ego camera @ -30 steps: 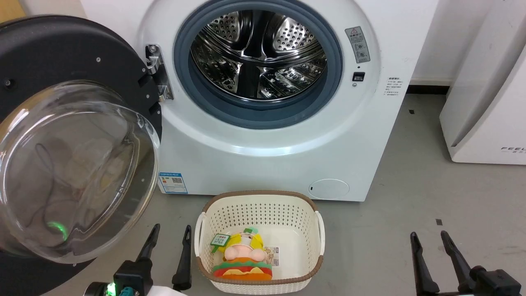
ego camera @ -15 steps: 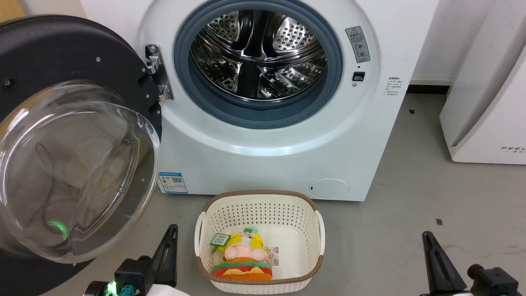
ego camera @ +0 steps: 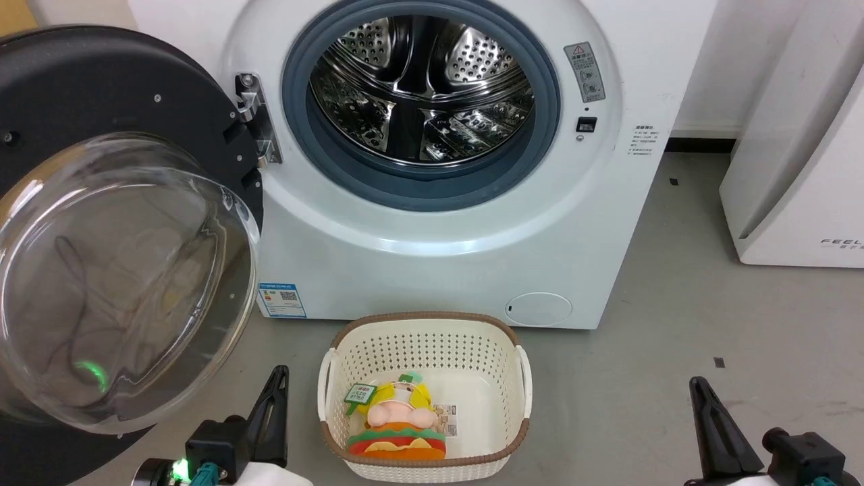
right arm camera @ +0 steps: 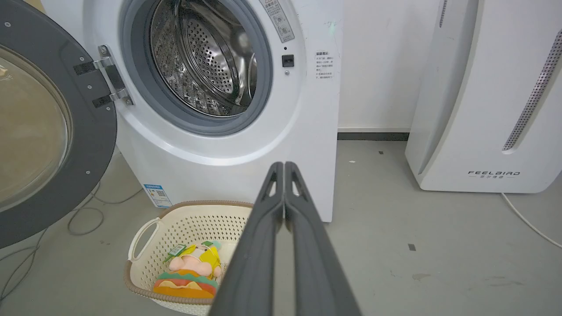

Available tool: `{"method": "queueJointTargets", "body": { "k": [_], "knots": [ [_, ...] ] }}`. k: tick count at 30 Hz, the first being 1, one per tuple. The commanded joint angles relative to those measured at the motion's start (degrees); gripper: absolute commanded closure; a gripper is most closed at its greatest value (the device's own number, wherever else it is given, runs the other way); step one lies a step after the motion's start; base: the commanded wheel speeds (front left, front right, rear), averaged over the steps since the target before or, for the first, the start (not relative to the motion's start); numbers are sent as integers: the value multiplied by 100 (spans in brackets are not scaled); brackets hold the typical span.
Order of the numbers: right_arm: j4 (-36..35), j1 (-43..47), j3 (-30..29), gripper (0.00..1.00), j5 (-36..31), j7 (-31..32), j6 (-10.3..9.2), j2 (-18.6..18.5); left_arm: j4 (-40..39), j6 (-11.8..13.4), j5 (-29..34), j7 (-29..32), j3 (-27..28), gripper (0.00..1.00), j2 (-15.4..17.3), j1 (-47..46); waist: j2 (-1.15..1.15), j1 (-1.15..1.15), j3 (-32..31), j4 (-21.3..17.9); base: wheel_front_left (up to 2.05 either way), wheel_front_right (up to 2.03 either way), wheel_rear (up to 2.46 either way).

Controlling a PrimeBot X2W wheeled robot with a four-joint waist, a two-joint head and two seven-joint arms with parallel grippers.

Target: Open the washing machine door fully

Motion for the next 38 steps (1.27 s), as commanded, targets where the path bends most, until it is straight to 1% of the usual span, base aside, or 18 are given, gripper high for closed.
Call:
{"method": "queueJointTargets", "body": {
  "k": [1,38],
  "knots": [
    [-46,-112,9,100,-69,48,1,3,-57,25,49,31,23,100,-25,-52,0,0,1,-4,0,0,0],
    [-227,-302,73,100,-315,462,2,6,-346,59,223,451,149,100,-68,-118,0,0,20,-84,0,0,0]
  ]
}}
